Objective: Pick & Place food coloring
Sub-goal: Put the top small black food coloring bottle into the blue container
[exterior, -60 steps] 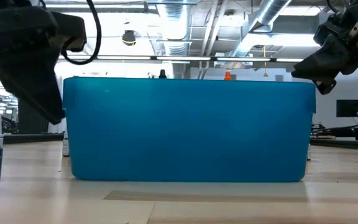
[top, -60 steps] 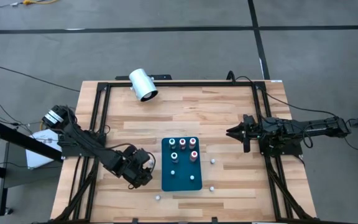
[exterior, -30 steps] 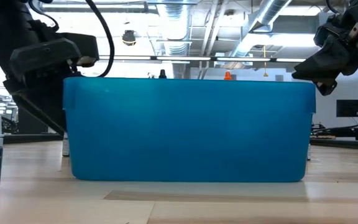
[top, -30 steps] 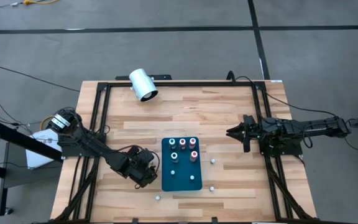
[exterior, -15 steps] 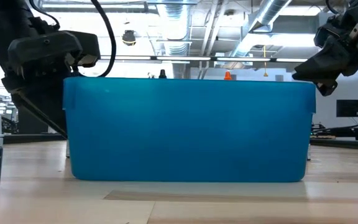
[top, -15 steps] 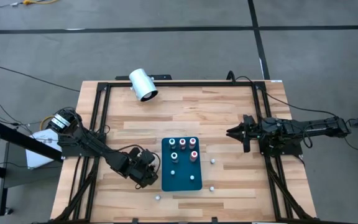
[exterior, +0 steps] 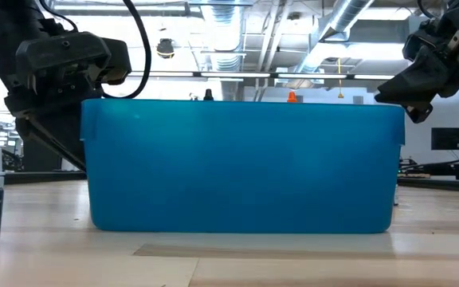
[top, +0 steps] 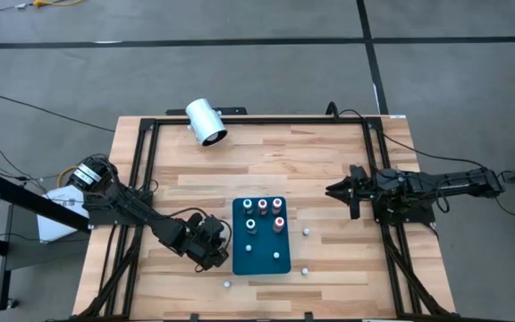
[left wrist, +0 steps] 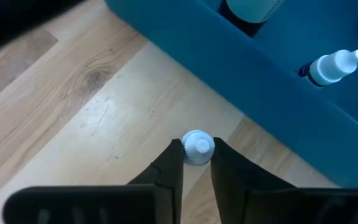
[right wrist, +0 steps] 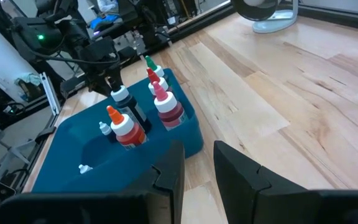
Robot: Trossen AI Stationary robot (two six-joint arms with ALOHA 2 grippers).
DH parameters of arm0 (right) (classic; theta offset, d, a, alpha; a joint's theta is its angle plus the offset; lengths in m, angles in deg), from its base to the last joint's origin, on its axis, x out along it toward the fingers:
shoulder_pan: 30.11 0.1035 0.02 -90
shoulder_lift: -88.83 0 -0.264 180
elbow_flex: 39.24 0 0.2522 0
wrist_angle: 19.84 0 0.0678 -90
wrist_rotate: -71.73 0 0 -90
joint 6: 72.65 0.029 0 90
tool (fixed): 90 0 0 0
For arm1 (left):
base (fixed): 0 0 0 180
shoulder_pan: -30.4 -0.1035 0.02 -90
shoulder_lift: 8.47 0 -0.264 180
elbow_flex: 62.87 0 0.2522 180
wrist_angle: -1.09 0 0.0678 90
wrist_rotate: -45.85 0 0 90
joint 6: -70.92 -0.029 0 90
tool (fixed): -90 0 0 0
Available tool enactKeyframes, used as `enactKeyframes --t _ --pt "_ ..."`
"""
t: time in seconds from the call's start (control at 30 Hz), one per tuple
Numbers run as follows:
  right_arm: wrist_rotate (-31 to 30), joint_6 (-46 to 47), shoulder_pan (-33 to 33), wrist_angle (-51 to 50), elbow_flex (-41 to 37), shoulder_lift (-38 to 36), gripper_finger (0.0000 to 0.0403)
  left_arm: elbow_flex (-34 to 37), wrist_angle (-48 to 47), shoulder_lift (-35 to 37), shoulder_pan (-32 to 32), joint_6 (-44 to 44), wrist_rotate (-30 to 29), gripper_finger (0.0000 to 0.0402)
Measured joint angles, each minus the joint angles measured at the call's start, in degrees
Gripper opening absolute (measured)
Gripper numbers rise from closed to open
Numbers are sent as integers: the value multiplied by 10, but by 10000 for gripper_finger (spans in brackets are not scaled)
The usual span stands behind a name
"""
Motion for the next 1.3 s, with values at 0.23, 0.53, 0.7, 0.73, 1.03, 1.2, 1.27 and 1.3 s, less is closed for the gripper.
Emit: enactKeyframes --t 0.23,0.53,0.7,0.73,1.03,1.2,1.27,1.3 --pt "0 0 0 0 0 0 75 0 0 0 0 1 0 47" --pt "0 0 0 1 0 0 75 0 -6 9 0 6 4 45" --pt "0 0 0 1 0 0 75 0 -29 57 0 6 -5 44" --pt "0 0 0 1 0 0 75 0 -34 68 0 6 -7 44" --pt "0 18 0 1 0 0 75 -2 27 157 0 -34 -10 44" --pt "0 20 0 1 0 0 75 -44 30 160 0 -82 -10 44" --pt "0 20 0 1 0 0 75 -57 33 160 -1 -94 -17 44" --pt "0 20 0 1 0 0 75 -61 31 160 -2 -99 -23 44"
